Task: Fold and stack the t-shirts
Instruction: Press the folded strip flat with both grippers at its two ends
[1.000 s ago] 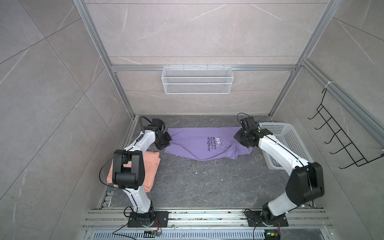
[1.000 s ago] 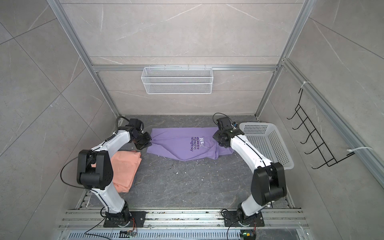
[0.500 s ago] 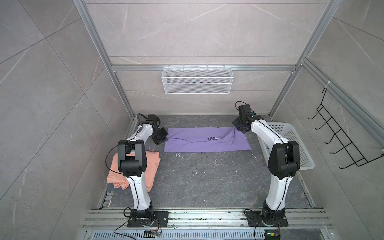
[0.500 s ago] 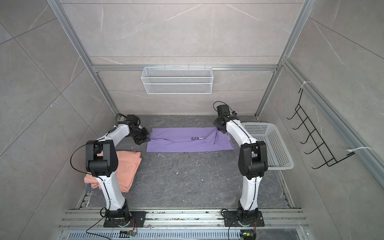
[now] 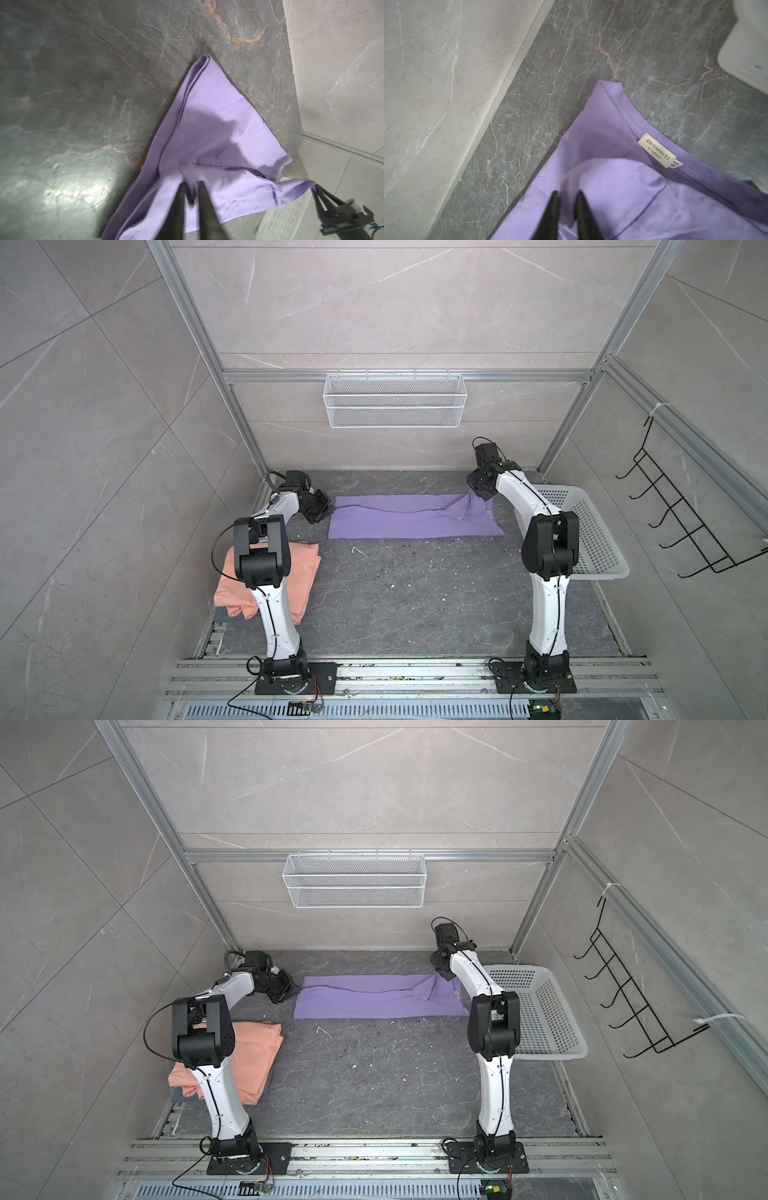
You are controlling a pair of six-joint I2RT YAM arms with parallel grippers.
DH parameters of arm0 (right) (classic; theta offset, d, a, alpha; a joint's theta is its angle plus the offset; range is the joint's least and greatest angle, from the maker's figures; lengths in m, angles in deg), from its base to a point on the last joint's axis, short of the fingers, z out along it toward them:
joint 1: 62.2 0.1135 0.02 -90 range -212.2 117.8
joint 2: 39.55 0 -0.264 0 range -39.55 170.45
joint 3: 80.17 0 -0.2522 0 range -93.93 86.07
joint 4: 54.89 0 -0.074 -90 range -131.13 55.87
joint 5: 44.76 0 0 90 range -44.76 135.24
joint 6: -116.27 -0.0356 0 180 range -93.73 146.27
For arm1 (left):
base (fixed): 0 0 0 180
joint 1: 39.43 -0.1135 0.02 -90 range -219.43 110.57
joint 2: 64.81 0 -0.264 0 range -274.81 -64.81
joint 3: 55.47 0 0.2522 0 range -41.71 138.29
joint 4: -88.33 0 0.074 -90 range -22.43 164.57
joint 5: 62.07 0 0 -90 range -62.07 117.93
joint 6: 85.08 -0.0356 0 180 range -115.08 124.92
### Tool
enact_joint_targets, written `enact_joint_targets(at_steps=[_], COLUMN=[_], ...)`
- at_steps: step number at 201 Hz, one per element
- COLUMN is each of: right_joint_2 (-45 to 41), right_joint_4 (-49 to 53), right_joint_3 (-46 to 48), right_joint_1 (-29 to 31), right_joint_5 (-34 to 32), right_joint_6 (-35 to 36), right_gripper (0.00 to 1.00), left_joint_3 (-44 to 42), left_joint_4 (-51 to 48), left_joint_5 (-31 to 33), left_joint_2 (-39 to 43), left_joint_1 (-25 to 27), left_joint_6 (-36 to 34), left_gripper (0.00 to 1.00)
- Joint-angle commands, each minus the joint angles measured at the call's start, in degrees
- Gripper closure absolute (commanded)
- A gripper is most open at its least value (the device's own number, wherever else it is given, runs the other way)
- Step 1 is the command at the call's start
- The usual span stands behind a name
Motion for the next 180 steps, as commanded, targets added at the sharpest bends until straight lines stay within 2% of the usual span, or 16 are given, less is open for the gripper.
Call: enact_joint_targets(at_steps=[1,36,71,85,105,134,180], right_joint_2=[0.7,-6.5,-12.2,-14.1,-15.7,-15.6,-10.2], right_joint_4=[-2.9,-6.6,-2.1,-5.1,-7.3,-8.4,-9.9], right_joint_3=[-0.4,7.2,16.3,22.1,27.5,29.4,26.1], right_joint_1=[-0.3,-0.3,-0.2,0.1,1.0,2.7,4.2], right_joint_5=[1.2,1.3,3.9,7.2,9.5,10.0,10.3], right_joint_6=[3.9,5.5,2.2,1.4,-3.3,-5.4,-7.7], right_gripper=[0.49,0.42,0.42,0.42,0.42,0.42,0.42], left_joint_3=[1.6,-1.0,-3.8,-5.7,-8.8,-12.1,-15.5], left_joint_4=[2.3,3.3,1.4,1.2,1.2,1.0,1.2], left_joint_5=[-1.8,1.6,3.2,2.7,2.2,1.1,1.2], left_joint_2=[-1.1,3.0,8.0,10.2,13.6,18.0,22.4], left_joint_1=[-0.2,-0.2,0.0,0.2,0.8,2.3,3.4], left_joint_6=[2.3,2.2,1.0,0.7,0.8,0.5,0.9], left_gripper=[0.44,0.34,0.34,0.34,0.34,0.34,0.34])
